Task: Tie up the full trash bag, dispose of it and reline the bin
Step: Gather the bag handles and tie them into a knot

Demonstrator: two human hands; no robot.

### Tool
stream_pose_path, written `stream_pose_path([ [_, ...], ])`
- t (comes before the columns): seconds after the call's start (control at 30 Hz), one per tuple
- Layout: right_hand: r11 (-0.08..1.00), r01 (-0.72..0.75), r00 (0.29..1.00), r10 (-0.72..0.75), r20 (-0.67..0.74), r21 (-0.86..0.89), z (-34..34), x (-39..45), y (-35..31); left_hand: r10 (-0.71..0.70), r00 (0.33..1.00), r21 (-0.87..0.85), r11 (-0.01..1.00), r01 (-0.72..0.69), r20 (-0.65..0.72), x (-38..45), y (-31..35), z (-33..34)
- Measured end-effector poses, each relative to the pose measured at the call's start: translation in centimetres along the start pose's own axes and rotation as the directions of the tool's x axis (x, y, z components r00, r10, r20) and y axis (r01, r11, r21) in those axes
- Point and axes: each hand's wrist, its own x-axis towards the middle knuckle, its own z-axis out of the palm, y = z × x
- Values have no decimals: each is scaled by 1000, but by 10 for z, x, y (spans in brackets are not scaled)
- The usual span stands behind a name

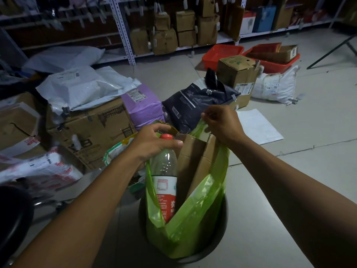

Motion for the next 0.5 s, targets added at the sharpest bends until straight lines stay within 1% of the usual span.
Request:
stream_pose_path([
  [0.07, 985, 24, 998, -34, -58, -173, -3, -2, 1, 23, 998, -13, 1000, -24, -55, 2, -2, 1],
  [0.13, 942, 30, 991, -70, -111, -333, -6, -4, 3, 32, 993, -52, 998, -38, -111, 3, -2, 5],
  [0.2, 907, 52, 993, -91, -75, -418, -9, -4, 4, -1, 989, -113, 993, -15, -146, 4, -2, 8],
  [0.27, 914, 81, 997, -79, 21, -398, -11, -3, 4, -50, 989, -175, 984, 25, -136, 4, -1, 7],
  [0.33, 948, 74, 992, -39, 117, -309, -12, -4, 1, -66, 991, -195, 980, 43, -116, 4, -1, 4],
  [0.4, 975, 35, 979, 11, 205, -222, -12, -5, -1, -63, 994, -172, 984, 46, -93, 3, 0, 2],
  [0.47, 977, 30, 957, 32, 287, -211, -13, -3, -2, -45, 997, -109, 993, 38, -64, 3, 1, 1],
  [0.5, 971, 57, 945, 22, 327, -232, -12, -1, -2, -32, 998, -82, 996, 27, -54, 3, 2, 1],
])
